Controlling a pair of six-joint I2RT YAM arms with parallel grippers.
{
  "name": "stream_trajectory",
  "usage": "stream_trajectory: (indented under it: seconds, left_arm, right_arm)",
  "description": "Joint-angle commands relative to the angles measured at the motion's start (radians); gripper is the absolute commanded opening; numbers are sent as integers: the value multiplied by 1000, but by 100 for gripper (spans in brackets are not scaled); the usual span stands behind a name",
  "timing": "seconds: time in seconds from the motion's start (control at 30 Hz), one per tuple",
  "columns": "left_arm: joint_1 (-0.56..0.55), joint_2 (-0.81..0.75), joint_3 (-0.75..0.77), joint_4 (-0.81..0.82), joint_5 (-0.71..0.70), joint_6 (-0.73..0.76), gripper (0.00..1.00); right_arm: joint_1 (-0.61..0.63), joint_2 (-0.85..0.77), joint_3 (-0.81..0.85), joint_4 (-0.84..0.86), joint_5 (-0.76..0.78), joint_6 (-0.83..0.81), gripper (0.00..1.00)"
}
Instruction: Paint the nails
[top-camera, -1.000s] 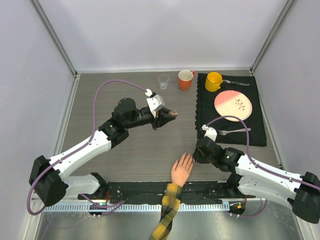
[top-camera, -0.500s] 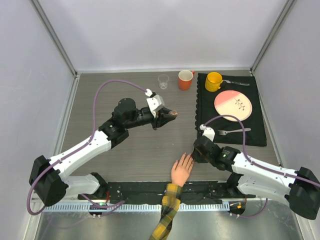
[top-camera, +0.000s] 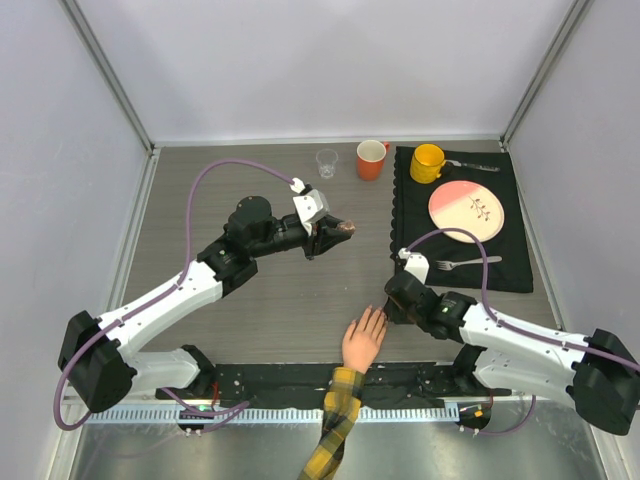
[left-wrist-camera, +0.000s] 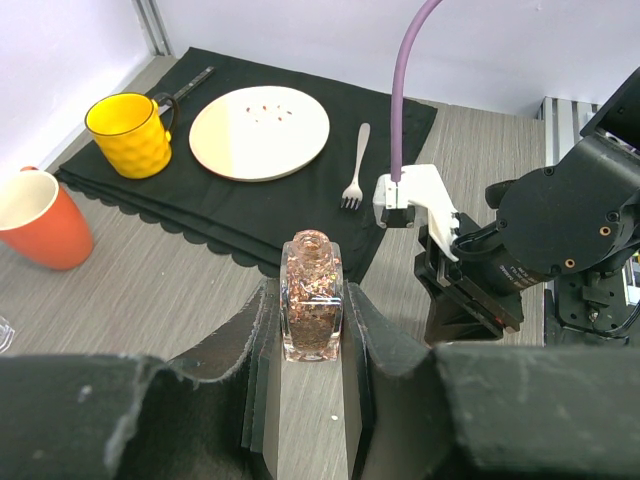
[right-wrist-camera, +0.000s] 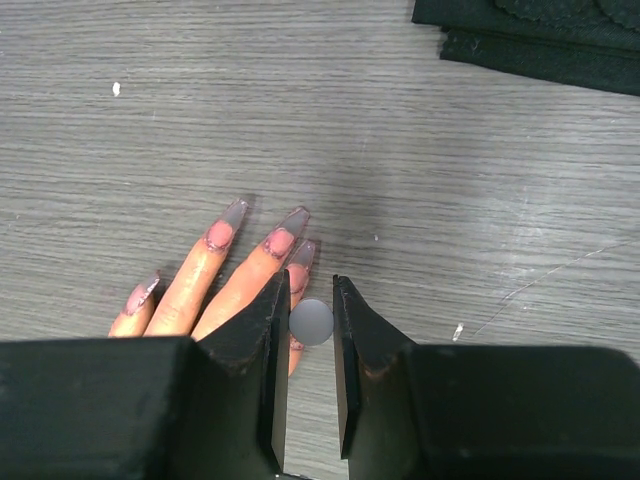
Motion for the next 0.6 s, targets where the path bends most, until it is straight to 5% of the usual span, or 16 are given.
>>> stream_trajectory:
  seconds: [0.0,0.57]
  left_arm:
    - [-2,-26,19,30,4,18,0]
    - [-4,-33,17,29,2,20,0]
  right_arm:
    - [-3,3,41,30,49,-13,1]
    - [-3,-43,15,-7,-47,-18,1]
